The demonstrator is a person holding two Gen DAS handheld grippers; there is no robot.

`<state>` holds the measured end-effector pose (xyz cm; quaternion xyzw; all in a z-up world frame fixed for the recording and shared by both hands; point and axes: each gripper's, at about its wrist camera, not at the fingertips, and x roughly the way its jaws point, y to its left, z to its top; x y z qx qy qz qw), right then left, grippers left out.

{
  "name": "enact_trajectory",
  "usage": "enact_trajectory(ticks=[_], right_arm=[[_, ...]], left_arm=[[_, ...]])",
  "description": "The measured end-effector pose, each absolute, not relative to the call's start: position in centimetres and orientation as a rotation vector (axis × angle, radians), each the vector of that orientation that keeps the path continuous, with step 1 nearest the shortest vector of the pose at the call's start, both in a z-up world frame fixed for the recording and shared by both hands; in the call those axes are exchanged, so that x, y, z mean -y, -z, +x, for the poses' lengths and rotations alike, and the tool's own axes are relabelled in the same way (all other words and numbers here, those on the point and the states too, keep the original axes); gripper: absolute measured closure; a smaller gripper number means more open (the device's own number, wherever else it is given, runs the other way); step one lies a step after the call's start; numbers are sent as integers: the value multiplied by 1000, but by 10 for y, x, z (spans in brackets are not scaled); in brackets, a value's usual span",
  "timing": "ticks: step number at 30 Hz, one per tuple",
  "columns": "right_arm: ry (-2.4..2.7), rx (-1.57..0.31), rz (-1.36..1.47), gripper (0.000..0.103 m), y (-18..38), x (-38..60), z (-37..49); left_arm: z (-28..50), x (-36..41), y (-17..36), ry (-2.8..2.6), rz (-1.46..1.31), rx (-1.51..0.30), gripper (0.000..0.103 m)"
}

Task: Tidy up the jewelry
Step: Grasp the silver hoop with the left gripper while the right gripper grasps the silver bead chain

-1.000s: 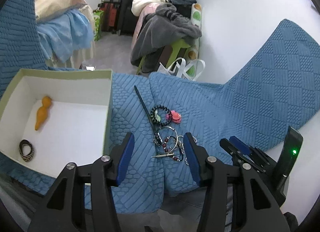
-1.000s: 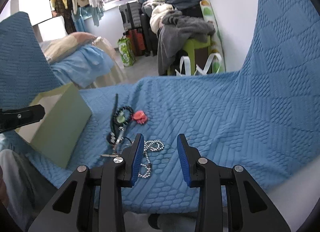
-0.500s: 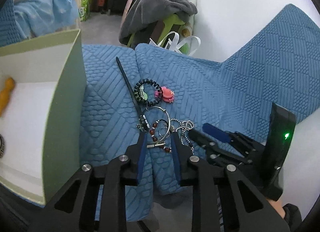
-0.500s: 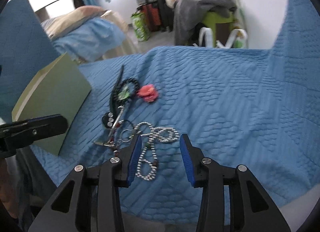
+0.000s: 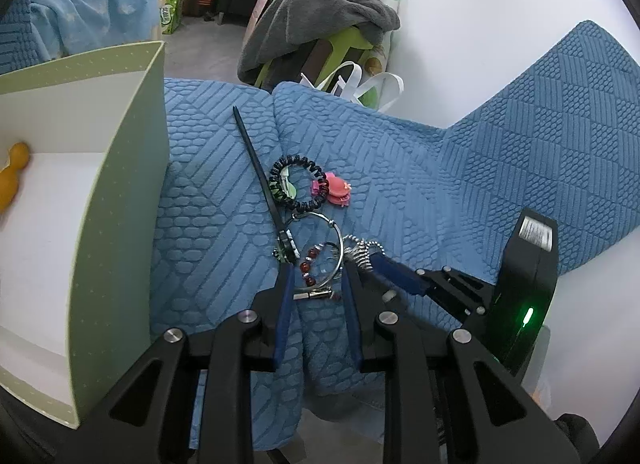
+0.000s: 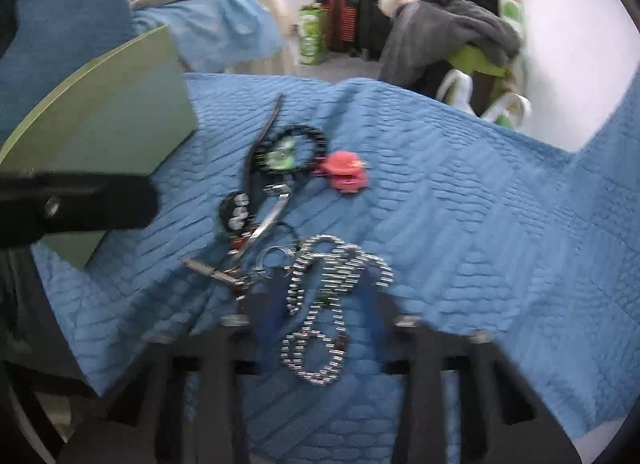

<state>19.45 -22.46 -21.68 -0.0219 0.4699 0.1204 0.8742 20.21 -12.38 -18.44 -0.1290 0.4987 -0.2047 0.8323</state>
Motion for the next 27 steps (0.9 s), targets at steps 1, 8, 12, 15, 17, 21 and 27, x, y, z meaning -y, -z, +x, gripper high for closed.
enact_trajectory(ticks=[1, 8, 12, 15, 17, 21, 27], right_arm=[[-255, -996, 20, 94, 218, 233, 197], [-195, -953, 167, 94, 208, 267, 192], [-170, -936, 227, 94, 205, 285, 187], [-155, -930, 249, 94, 203, 291, 185], [-147, -912, 257, 94, 198, 294, 184], [-138, -884, 271, 94, 192, 301, 180], [-145, -861, 285, 94, 184, 307, 173]], left_arm=[[202, 124, 185, 435, -271, -1058, 78], [199, 133, 185, 459, -239, -1043, 78], [203, 141, 188, 485, -237, -1043, 78], [208, 149, 193, 498, -224, -1050, 78], [210, 156, 197, 496, -202, -1057, 78], [213, 167, 203, 502, -157, -1055, 78], [224, 179, 215, 460, -85, -1062, 78]])
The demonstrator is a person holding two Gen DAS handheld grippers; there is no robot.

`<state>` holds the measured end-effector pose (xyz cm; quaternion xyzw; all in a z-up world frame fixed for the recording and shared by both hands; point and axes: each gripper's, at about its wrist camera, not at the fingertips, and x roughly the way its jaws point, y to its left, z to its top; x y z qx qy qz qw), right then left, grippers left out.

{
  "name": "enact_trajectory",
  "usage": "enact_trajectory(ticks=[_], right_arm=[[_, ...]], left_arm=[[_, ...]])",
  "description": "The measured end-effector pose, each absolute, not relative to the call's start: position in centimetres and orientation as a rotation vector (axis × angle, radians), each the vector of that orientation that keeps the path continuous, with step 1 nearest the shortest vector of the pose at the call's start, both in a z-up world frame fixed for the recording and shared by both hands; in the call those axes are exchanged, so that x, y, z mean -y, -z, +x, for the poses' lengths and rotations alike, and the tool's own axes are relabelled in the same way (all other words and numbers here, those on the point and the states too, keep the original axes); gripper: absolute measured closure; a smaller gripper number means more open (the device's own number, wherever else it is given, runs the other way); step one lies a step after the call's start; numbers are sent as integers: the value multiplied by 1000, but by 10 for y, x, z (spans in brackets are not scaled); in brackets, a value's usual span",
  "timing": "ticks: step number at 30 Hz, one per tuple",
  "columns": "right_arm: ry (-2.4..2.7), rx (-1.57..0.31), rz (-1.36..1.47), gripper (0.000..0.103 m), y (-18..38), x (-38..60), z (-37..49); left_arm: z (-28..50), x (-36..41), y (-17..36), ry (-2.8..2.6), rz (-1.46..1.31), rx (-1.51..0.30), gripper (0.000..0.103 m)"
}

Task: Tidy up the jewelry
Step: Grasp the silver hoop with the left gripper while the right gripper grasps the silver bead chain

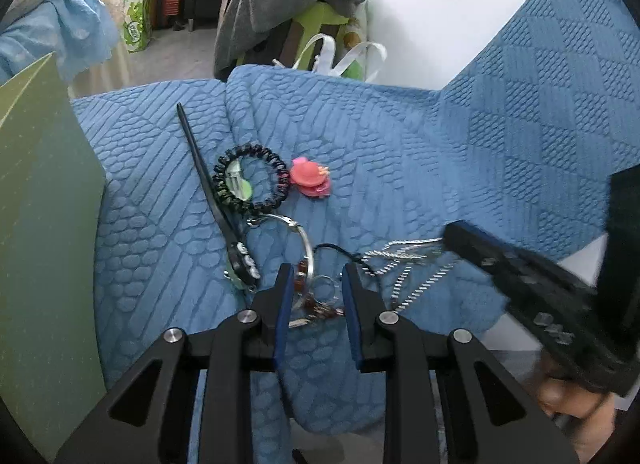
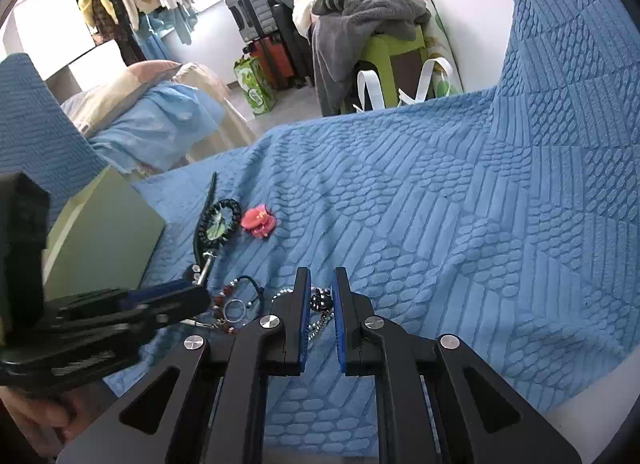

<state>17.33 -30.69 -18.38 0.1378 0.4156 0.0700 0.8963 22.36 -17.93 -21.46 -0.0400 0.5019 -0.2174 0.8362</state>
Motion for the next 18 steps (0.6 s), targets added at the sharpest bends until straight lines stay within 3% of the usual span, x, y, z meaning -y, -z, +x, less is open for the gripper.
enact_trajectory(ticks=[1, 3, 5, 12, 16, 18], right_arm=[[-147, -856, 291, 99, 181, 308, 172], [-149, -843, 300, 99, 177, 308, 172], [-154, -838, 304, 99, 174, 307, 171], [-126, -893, 282, 97, 185, 304, 178], [-143, -953, 167, 79, 201, 288, 182], [-137, -973, 102, 78, 207, 281, 183]], left_arm=[[224, 180, 216, 454, -77, -1063, 78], [227, 180, 220, 442, -69, -1065, 79], [229, 181, 221, 439, -76, -1068, 96], [225, 168, 204, 430, -135, -1022, 100], [220, 156, 187, 446, -199, -989, 100], [219, 154, 183, 450, -211, -982, 100]])
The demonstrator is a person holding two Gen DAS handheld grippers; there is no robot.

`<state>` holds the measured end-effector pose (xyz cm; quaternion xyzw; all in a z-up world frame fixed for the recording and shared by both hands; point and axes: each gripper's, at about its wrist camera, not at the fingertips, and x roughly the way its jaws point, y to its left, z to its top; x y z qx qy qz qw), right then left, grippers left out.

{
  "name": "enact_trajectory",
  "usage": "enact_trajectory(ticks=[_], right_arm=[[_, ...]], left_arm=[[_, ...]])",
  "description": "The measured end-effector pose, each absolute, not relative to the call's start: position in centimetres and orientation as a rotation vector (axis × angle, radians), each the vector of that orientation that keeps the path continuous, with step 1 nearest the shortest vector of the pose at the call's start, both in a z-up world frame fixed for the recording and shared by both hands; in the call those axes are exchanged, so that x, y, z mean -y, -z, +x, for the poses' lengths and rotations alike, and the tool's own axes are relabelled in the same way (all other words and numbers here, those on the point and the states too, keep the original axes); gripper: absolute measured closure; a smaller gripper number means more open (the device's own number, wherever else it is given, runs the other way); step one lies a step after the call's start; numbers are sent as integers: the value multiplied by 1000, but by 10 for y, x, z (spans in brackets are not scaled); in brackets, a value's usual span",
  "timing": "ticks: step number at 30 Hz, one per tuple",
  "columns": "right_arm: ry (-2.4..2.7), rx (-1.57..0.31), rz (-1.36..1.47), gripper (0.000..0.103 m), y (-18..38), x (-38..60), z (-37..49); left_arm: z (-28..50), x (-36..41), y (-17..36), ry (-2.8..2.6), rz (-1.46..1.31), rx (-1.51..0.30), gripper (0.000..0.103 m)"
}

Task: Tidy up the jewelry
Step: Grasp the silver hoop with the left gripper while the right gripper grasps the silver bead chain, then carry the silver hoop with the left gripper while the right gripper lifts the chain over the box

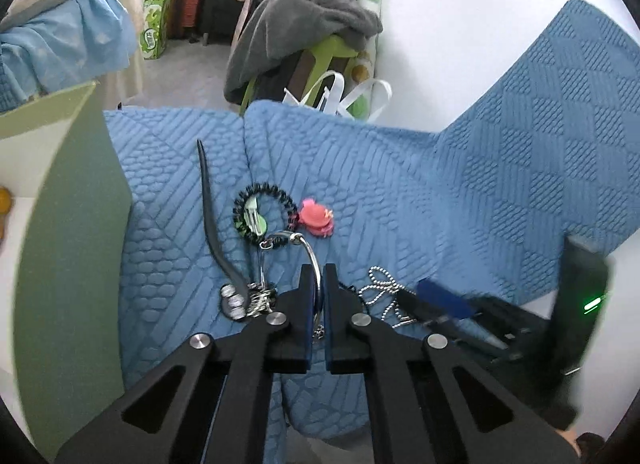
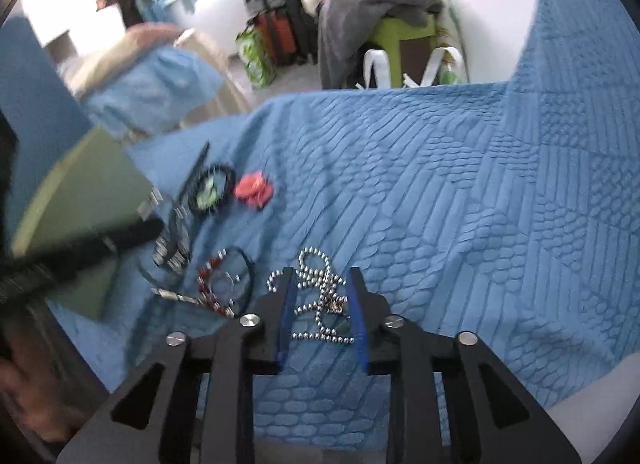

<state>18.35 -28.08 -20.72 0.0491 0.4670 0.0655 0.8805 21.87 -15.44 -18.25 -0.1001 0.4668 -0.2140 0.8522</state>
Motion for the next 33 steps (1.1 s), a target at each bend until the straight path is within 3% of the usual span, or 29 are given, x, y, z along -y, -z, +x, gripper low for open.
enact_trajectory(ticks=[3, 5, 7, 9, 11, 13, 33], right_arm=[[-126, -1001, 40, 74, 217, 274, 187], [-105, -995, 2, 56, 220, 270, 188], [-83, -997, -32, 55, 224, 266, 187], [-105, -999, 20, 65, 225, 268, 187], [-98, -999, 11, 86, 224, 266, 186], [-100, -1011, 24, 94, 223, 266, 186], [-54, -809, 197, 98, 107, 285, 162]], left_arm=[[217, 149, 177, 462, -228, -975, 100], [215, 147, 175, 466, -238, -976, 100], [214, 144, 174, 468, -241, -981, 100], [212, 140, 172, 469, -248, -983, 100], [211, 137, 170, 468, -255, -984, 100], [208, 134, 167, 475, -254, -983, 100], [192, 101, 107, 460, -263, -952, 100]])
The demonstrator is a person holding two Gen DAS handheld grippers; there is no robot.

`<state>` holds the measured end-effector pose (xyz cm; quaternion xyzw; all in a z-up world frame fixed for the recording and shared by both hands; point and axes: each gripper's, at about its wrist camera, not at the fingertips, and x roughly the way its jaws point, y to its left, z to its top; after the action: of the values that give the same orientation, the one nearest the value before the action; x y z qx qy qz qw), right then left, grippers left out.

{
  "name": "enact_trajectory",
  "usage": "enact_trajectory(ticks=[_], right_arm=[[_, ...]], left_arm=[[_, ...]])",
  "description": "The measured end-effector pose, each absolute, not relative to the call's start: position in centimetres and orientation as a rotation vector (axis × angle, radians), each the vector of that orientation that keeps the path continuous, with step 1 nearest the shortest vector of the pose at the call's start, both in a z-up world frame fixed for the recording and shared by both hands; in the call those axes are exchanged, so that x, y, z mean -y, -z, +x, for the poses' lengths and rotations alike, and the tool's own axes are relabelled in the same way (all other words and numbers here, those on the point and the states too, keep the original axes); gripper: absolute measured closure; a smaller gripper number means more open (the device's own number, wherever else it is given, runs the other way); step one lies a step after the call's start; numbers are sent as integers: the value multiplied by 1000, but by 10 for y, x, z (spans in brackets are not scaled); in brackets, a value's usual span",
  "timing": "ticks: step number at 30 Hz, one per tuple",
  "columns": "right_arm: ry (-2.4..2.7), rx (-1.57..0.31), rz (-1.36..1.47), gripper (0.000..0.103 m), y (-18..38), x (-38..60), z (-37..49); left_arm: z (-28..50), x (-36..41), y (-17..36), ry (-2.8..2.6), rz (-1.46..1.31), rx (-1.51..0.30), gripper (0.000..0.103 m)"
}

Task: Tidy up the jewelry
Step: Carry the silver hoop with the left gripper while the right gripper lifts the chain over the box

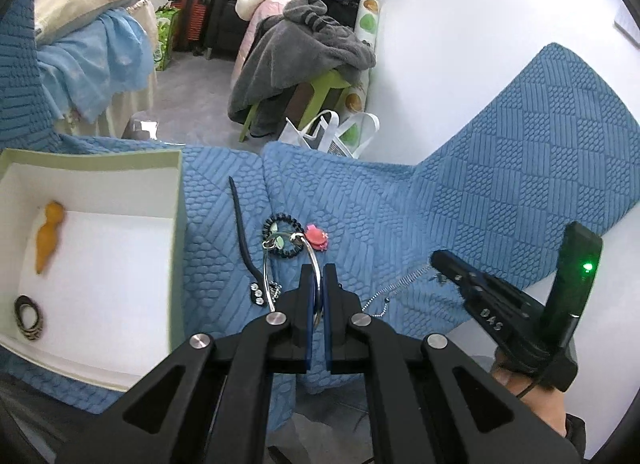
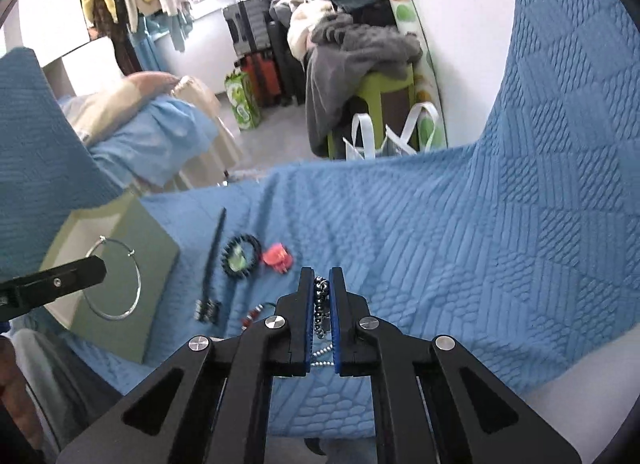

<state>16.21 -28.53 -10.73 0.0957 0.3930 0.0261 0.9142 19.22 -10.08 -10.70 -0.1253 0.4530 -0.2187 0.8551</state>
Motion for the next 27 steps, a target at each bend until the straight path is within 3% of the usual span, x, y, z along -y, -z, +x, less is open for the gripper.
enact_trajectory(ticks=[27], right_arm=[[-173, -594, 100, 98, -71, 197, 164]], left_arm=[[191, 9, -10, 367, -244, -875, 100]])
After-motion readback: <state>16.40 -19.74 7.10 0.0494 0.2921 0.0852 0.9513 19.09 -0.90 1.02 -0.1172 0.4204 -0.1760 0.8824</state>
